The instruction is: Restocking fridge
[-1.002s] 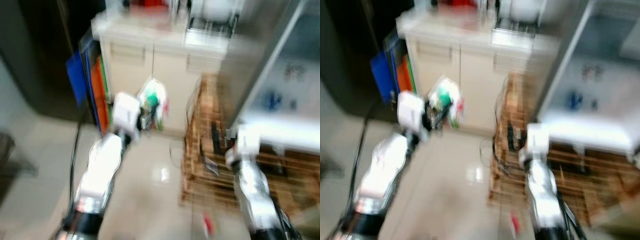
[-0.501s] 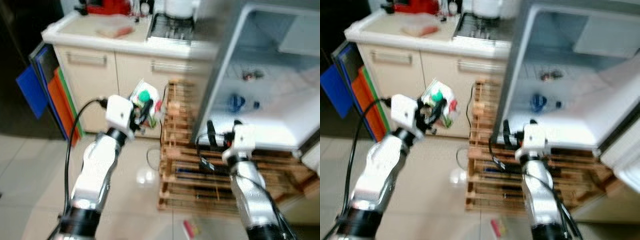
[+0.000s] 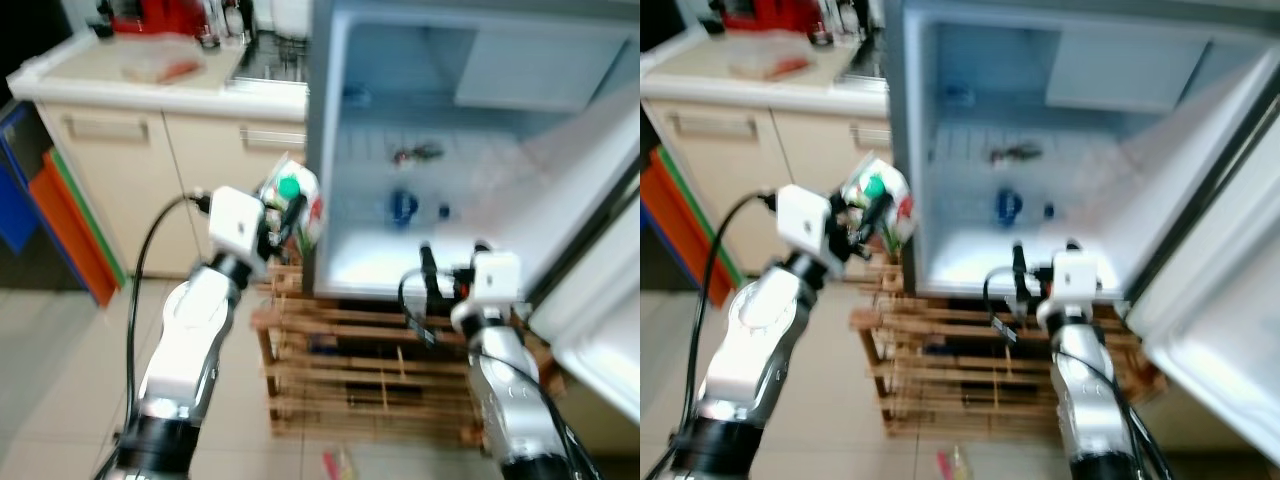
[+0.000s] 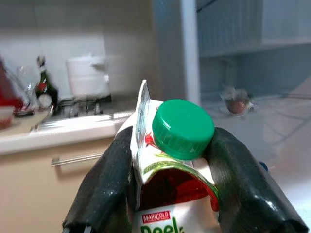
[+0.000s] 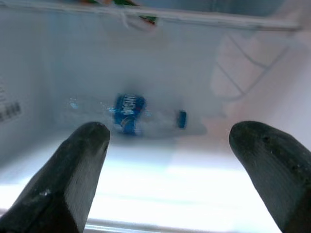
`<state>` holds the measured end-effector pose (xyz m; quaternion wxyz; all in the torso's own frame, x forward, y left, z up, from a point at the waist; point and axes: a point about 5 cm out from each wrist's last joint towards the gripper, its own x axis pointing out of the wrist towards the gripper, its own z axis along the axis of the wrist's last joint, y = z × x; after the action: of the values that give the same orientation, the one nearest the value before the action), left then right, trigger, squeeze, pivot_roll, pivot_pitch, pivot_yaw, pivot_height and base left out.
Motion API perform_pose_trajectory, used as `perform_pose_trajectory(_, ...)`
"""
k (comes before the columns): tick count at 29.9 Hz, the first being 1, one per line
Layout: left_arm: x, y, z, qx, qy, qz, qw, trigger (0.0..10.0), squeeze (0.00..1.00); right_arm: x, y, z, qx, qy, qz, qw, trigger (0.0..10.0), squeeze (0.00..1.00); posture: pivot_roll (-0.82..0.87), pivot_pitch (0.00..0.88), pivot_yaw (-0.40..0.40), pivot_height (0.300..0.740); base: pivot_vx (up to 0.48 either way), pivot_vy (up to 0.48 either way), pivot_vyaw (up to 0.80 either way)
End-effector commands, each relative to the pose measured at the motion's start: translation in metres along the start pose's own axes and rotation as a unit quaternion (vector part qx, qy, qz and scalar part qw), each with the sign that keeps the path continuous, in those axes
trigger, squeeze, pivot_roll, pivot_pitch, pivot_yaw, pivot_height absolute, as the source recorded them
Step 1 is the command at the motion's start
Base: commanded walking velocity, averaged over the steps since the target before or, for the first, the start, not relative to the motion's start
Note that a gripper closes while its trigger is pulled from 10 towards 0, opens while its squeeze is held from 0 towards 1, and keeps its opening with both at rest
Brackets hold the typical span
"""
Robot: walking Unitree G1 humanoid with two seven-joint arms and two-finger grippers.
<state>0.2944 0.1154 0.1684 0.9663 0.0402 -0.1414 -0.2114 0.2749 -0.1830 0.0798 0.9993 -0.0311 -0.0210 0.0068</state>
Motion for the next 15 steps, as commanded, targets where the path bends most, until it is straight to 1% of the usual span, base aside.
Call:
perform_pose_trajectory(1,0.0066,-0.0149,0.0027,-0.004,-0.004,-0.036,0.999,10.0,0.0,0.0026,0.0035,0.005,0.003,-0.01,0.009,1.0,10.0,0.04,-0.02,0.0,-0.039,0.74,0.0,0.0,0.0)
perform_pose_trajectory(9,0.0054,-0.0192,0.0046,0.005,-0.006,-0.05,0.999,10.0,0.0,0.0031,0.0037,0.0047,0.002,-0.008,0.011,1.0,10.0,0.04,-0.02,0.0,-0.041,0.74,0.0,0.0,0.0)
perform_pose_trajectory(15,0.0056,-0.0187,0.0032,-0.002,-0.004,-0.046,0.999,10.0,0.0,0.0028,0.0041,0.0041,0.003,-0.007,0.013,1.0,10.0,0.03,-0.01,0.0,-0.043,0.74,0.0,0.0,0.0)
